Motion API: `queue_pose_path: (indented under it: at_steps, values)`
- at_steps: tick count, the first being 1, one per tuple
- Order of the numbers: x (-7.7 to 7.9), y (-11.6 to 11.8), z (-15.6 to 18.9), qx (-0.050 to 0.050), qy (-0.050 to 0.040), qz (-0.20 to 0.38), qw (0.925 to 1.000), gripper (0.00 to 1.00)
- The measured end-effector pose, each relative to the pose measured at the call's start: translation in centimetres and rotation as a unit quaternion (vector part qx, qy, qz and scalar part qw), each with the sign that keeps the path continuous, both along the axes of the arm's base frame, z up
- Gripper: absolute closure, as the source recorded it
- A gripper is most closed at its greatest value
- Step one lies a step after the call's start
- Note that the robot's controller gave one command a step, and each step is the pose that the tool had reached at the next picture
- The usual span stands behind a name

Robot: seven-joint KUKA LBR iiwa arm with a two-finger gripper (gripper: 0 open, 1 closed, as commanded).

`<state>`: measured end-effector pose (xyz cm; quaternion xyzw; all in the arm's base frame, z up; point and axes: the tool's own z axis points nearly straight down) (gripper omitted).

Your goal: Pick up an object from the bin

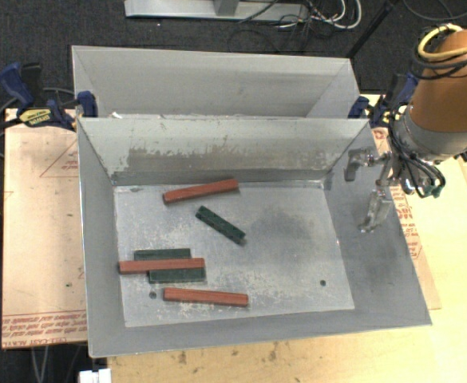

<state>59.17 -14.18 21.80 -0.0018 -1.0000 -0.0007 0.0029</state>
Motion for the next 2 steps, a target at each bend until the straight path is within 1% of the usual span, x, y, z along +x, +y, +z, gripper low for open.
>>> queue_pose_path:
  at_steps: [1,2]
  values:
    - [1.2,11.1,-15.2,0.001,-0.0002,-0.078,0.9969,0.0]
    - [1.3,19.9,-11.7,0.001,-0.0046,-0.173,0.9849,0.0]
